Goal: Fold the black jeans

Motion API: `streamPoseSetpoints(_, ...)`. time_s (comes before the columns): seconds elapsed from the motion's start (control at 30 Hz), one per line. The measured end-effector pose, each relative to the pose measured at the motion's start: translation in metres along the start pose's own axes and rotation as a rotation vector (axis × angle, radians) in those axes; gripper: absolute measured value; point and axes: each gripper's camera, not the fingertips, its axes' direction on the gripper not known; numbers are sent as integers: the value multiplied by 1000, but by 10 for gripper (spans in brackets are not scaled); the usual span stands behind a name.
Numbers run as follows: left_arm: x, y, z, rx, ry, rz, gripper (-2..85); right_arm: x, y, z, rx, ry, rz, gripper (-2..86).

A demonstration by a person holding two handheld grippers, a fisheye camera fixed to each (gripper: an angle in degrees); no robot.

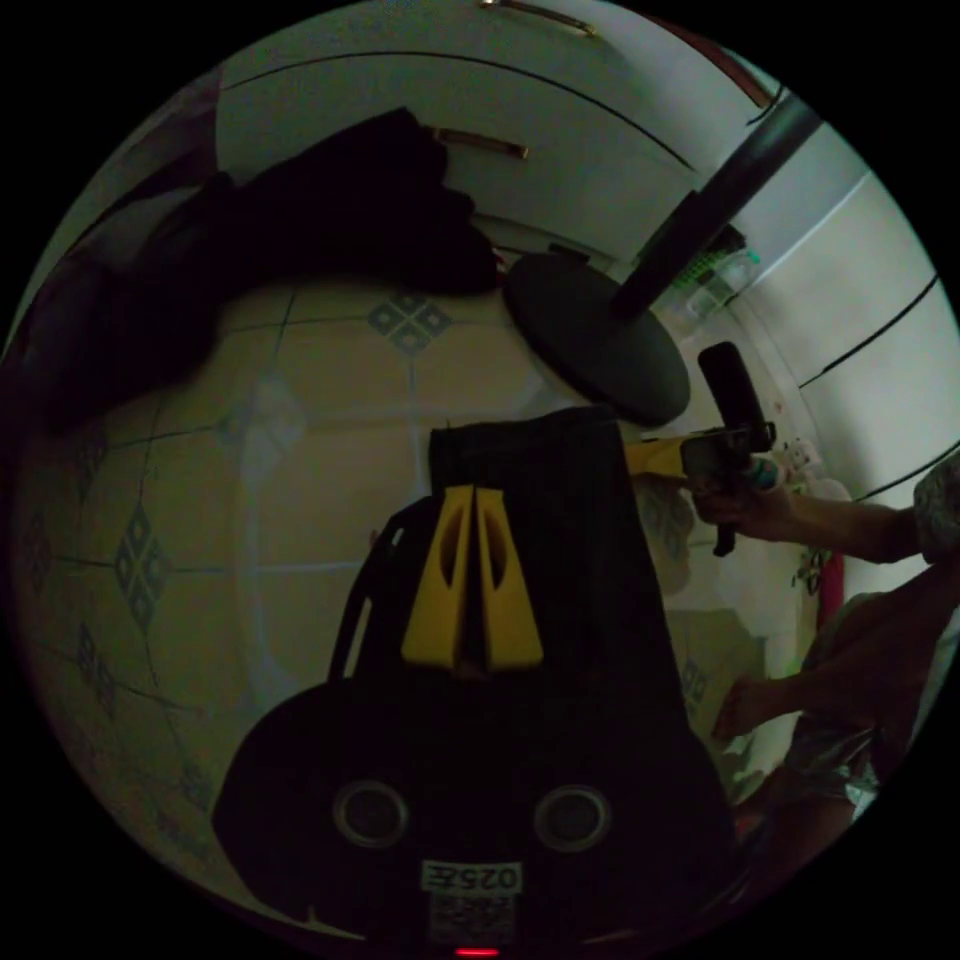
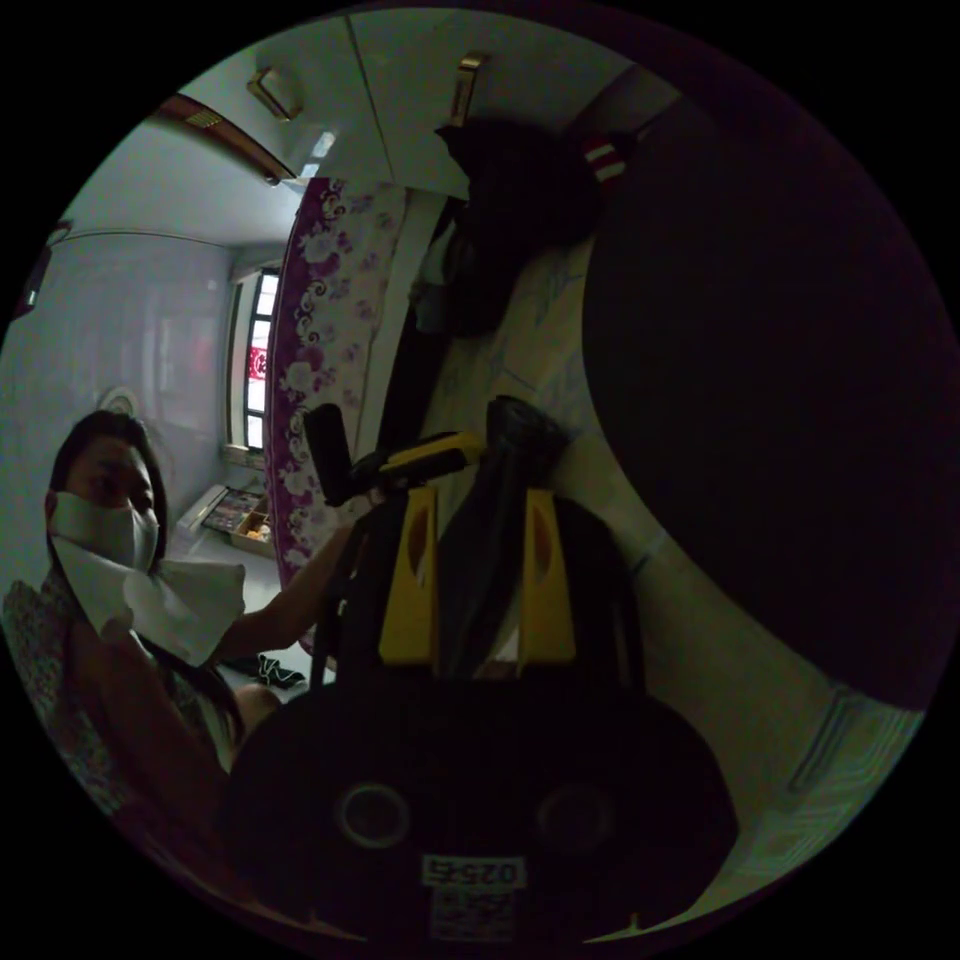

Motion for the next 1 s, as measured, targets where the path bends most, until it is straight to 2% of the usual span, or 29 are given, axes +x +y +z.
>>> streamPoseSetpoints(0.13,-2,-4,-43,59,-25,58,-9,3,-1,10,4,1,11,123)
streamPoseSetpoints(0.37,-34,-9,-17,-142,-101,112,0,10,-3,36,21,2,41,114)
streamPoseSetpoints(0.4,-44,-4,-25,-69,-57,89,9,10,-4,42,15,31,45,111)
streamPoseSetpoints(0.47,-65,5,-36,-60,-27,-3,4,10,-5,52,7,48,61,103)
streamPoseSetpoints(0.57,-88,33,-83,-15,-85,-127,-2,14,-6,68,-7,69,86,63)
streamPoseSetpoints(0.63,-87,61,-116,61,41,-132,4,17,-4,77,-14,77,89,40)
streamPoseSetpoints(0.7,-73,102,-132,106,250,-146,18,27,-1,88,-24,20,141,12)
streamPoseSetpoints(0.73,-68,112,-131,117,242,-174,20,29,1,91,-23,1,150,8)
streamPoseSetpoints(0.83,-52,155,-104,133,11,-277,4,30,10,101,-13,10,171,-2)
streamPoseSetpoints(0.87,-55,168,-102,214,-33,-334,-2,23,12,99,-7,69,139,-4)
streamPoseSetpoints(1.0,-86,155,-96,274,183,-388,-8,-12,15,78,59,299,-20,-5)
